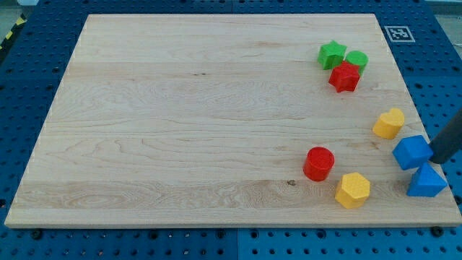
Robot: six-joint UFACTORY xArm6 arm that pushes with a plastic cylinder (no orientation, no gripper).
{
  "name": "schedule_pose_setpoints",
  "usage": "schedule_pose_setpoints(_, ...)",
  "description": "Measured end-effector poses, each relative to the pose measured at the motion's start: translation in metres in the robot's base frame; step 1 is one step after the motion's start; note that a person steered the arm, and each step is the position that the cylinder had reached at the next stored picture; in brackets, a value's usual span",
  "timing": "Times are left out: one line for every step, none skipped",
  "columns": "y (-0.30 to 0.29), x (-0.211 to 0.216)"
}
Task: Move the triangle slightly to the left side
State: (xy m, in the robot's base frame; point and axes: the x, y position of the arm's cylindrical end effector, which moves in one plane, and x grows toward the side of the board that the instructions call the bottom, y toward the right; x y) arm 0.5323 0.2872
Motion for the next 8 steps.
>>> schedule_pose_setpoints(-0.016,0.000)
schedule_pose_setpoints(-0.017,0.000)
schedule_pose_setpoints(0.003,0.020)
schedule_pose_setpoints(0.006,0.041)
schedule_pose_setpoints(0.006,0.042)
schedule_pose_setpoints(0.002,0.042)
schedule_pose_setpoints(-0.013,0.042)
schedule_pose_setpoints(-0.026,0.042)
